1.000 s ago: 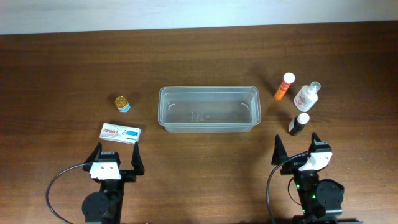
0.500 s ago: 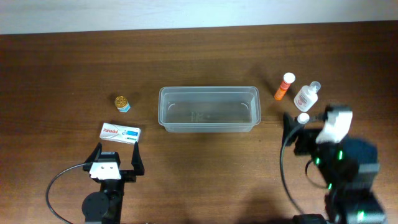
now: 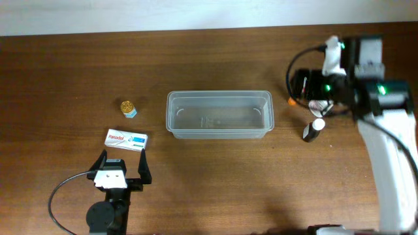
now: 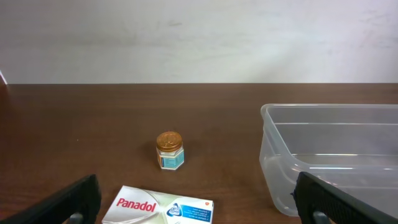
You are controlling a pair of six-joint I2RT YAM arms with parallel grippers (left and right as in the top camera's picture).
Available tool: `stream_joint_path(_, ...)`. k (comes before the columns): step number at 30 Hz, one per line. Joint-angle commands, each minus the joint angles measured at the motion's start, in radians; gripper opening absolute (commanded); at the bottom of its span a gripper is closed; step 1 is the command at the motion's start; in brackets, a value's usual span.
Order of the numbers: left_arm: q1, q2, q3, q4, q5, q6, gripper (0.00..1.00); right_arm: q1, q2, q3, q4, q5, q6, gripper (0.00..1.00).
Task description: Pack container
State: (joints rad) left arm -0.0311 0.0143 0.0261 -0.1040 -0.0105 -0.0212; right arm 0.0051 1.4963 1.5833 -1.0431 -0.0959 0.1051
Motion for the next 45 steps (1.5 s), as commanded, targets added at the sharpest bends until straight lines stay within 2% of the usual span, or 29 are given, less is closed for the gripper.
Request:
stream_joint_path(1,-0.003,-0.008,-0.008,0.005,0.005,0.015,0.99,-0.013,0.067,0.04,-0.004,0.025,-0.001,0.98)
stream_joint_path(9,-0.003,-0.008,-0.008,0.005,0.005,0.015,0.99,-0.147,0.117,0.04,-0.037,0.034,-0.001,0.98)
stream_joint_path(18,-0.003,-0.008,-0.008,0.005,0.005,0.015,0.99,-0.227,0.162,0.037,-0.042,-0.002,-0.127,0.99)
stream_joint_path(28,-0.003,-0.008,-0.008,0.005,0.005,0.015,0.99,-0.237,0.306,0.037,-0.031,-0.002,-0.154,0.85)
stream_joint_path(35,-0.003,-0.008,-0.008,0.005,0.005,0.015,0.99,-0.277,0.352,0.037,-0.004,-0.002,-0.158,0.8)
stream_joint_path(39,-0.003,-0.008,-0.008,0.005,0.005,0.015,0.99,-0.29,0.365,0.036,0.029,-0.023,-0.173,0.73)
stream_joint_path(45,-0.003,-0.008,-0.008,0.005,0.005,0.015,1.0,-0.287,0.394,0.036,0.066,-0.069,-0.206,0.72)
